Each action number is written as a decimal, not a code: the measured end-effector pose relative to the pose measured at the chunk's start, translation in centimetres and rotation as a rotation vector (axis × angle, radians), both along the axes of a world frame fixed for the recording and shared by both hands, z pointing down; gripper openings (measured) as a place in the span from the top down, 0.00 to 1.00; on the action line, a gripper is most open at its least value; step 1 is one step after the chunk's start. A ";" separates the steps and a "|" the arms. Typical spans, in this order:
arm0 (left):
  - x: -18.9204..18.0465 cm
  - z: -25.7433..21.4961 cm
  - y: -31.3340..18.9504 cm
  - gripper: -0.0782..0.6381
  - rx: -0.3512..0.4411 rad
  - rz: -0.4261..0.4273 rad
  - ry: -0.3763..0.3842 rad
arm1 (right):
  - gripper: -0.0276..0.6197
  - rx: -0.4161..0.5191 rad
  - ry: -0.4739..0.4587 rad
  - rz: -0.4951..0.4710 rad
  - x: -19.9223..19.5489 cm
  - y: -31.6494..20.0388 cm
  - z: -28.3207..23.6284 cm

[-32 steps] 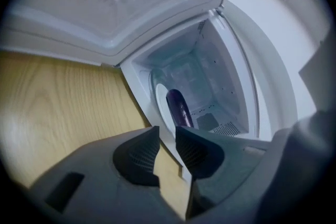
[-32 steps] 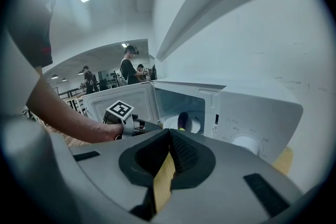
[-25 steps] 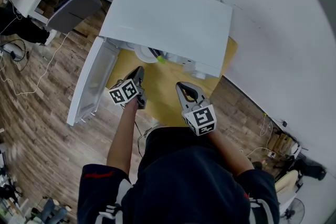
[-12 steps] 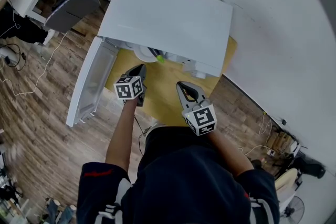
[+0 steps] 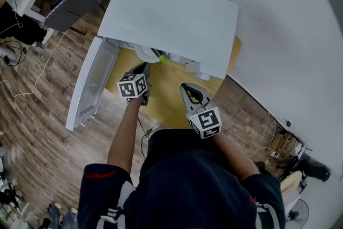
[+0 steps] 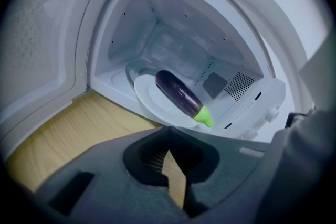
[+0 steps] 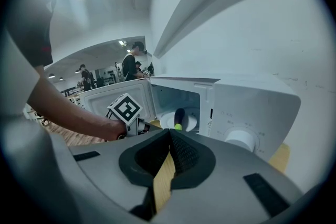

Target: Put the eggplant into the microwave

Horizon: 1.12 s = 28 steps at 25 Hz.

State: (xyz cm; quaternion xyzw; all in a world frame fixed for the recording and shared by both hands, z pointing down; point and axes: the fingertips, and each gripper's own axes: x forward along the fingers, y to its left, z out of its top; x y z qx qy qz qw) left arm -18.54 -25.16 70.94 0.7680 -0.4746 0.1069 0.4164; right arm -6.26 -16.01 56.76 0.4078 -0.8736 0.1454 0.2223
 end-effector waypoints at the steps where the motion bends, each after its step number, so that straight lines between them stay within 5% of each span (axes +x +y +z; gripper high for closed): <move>1: 0.0 0.0 -0.1 0.87 0.000 0.000 0.001 | 0.94 -0.001 0.000 0.002 0.0 0.0 0.0; 28: 1.2 0.0 -3.9 0.87 -0.004 -0.008 0.008 | 0.94 -0.031 0.003 0.017 1.0 -0.3 0.9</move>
